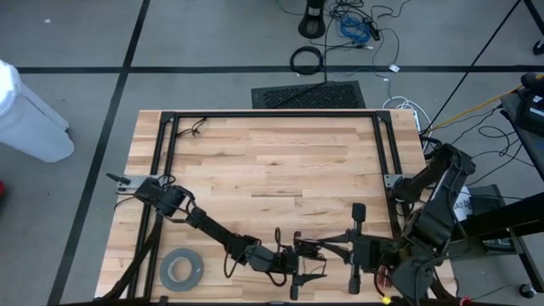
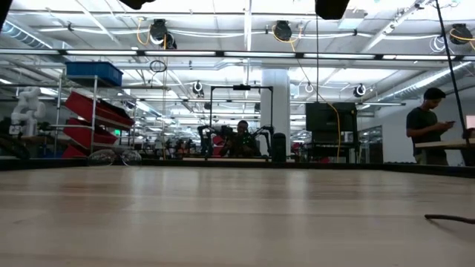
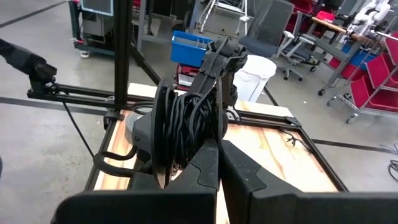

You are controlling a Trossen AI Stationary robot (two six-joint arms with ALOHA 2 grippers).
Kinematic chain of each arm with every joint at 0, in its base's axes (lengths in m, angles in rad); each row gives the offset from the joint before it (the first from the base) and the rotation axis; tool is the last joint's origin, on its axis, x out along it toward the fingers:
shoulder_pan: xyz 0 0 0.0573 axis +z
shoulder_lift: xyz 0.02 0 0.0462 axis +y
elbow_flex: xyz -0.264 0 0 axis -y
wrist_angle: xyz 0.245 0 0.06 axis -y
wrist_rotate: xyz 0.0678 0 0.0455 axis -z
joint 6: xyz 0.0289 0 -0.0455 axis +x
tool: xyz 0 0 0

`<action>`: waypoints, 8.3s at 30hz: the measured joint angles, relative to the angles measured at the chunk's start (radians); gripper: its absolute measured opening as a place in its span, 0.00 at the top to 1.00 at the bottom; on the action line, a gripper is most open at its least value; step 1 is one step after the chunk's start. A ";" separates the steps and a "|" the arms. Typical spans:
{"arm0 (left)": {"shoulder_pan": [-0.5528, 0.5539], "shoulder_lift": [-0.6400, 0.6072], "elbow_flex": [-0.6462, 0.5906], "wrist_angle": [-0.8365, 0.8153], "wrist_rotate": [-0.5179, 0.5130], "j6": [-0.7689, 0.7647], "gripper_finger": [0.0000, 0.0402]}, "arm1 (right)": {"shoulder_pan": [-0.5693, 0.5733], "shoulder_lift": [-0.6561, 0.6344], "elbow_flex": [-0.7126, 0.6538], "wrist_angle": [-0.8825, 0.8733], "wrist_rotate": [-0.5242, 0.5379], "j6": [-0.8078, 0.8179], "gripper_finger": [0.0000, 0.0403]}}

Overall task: Coil cords
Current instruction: Coil the black wire onto the spool

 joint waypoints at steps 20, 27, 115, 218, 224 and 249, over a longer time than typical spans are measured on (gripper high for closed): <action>-0.001 0.000 0.000 0.003 0.020 -0.001 0.53 | -0.006 0.000 0.000 0.000 0.003 0.000 1.00; 0.001 0.000 0.000 -0.001 0.037 0.000 0.70 | -0.007 0.000 0.000 -0.001 0.003 0.000 1.00; -0.225 -0.597 -0.001 -1.448 -0.568 -0.577 1.00 | -0.114 0.184 0.001 -0.234 -0.282 0.342 1.00; -0.273 -0.361 0.000 -0.758 -0.509 -0.416 0.56 | -0.180 0.194 0.000 -0.146 -0.208 0.181 1.00; -0.302 -0.362 0.000 -0.749 -0.579 -0.408 0.56 | -0.173 0.172 0.000 -0.146 -0.207 0.176 1.00; -0.191 -0.003 0.000 0.292 -0.477 0.346 0.56 | -0.038 0.004 0.000 -0.122 -0.204 0.102 1.00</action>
